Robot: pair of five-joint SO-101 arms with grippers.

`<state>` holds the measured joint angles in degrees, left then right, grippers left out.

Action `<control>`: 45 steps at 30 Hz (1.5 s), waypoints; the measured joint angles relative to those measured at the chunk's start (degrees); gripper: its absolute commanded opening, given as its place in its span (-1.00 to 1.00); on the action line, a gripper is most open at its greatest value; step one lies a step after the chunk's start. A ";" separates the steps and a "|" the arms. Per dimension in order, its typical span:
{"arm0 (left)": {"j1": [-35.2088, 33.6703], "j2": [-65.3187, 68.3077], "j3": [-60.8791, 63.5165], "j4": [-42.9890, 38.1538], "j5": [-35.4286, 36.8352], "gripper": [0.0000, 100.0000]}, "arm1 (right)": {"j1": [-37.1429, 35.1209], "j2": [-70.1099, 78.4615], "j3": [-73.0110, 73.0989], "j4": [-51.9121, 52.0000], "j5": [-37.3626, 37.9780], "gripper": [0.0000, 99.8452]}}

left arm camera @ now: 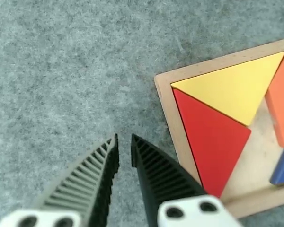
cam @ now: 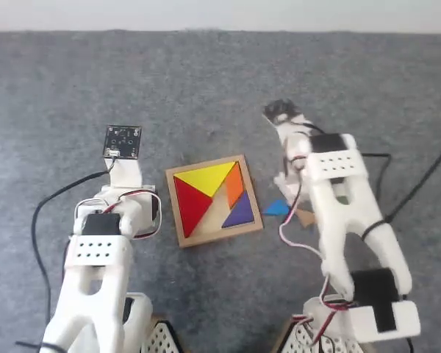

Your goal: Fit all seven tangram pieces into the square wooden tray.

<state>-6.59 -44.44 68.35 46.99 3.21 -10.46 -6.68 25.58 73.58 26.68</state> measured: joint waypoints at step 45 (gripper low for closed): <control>0.00 0.00 0.00 0.00 0.00 -0.91 | 0.35 -1.41 9.93 -9.49 18.90 -0.62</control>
<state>-6.59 -44.44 68.35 46.99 3.21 -10.11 -8.09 35.52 64.09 45.58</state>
